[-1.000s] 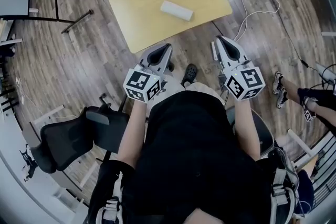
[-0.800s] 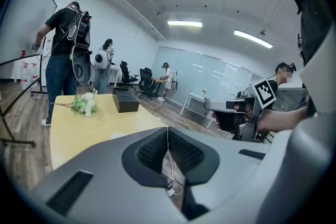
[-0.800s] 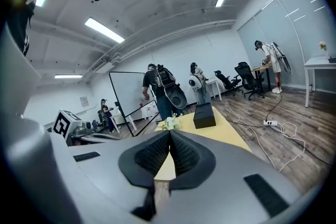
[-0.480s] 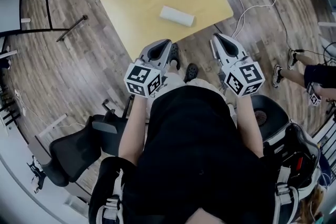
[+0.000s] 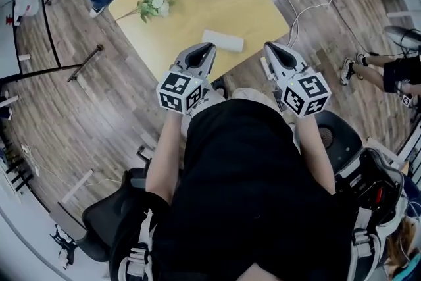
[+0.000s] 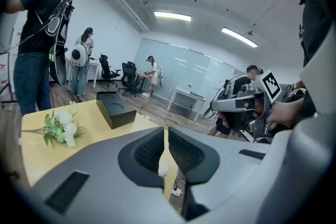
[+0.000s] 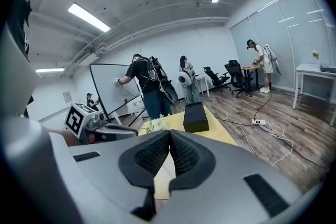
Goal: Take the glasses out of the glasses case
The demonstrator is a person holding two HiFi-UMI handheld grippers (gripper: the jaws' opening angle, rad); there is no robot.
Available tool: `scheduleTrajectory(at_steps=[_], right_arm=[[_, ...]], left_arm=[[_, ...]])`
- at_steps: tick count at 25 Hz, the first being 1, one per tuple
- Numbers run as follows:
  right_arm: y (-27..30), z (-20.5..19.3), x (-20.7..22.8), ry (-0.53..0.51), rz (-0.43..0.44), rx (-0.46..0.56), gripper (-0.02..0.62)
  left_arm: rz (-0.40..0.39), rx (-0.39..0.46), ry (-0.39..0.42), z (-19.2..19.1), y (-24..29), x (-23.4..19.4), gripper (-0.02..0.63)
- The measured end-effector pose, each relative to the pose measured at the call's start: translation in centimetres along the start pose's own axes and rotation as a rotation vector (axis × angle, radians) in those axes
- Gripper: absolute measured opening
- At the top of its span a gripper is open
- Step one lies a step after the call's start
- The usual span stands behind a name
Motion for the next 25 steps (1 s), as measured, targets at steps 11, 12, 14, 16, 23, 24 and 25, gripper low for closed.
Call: scheduleTrajectory(at_steps=[11,12,14,16,23,24,25], right_arm=[[4.1,-2.1,0.5,0.100,-0.109,-0.083,0.017],[4.2,-2.3,0.5,0.104,-0.112,-0.096,0.017],[4.7,-2.7,0.6,0.112,-0.116,-0.120,0.017],[5.2,-3.2,0.9,0.123,-0.117,-0.142,0.017],[7.0,-4.9,1.9,0.154,-0.113,-0.210,0.018],[7.4,-5.2,2.2,0.158,-0.111,-0.216,0.017],[8.0,-5.6,2.6,0.161,-0.110,-0.221,0.017]], left_arm=[[-0.103,-0.147,0.049,-1.7,4.1,-6.3,0.027],[-0.111,-0.161,0.049,-1.9,4.3,-6.6,0.032],[-0.126,-0.187,0.056,-2.3,5.0,-7.3,0.084],[-0.137,-0.210,0.071,-2.8,5.8,-7.8,0.100],[-0.229,-0.275,0.162,-4.4,8.7,-8.9,0.141],[-0.245,-0.281,0.183,-4.7,9.3,-9.2,0.150],[-0.260,-0.287,0.207,-5.0,10.0,-9.5,0.165]])
Point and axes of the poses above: the fingertips, and each gripper's own axes: y forward along the fingers, x to its right, z out of its top, the point moved 9 cm from there along -y, backward along the fingers, and after that the axes turned 7 degrees about z, right-handed, at the moved point
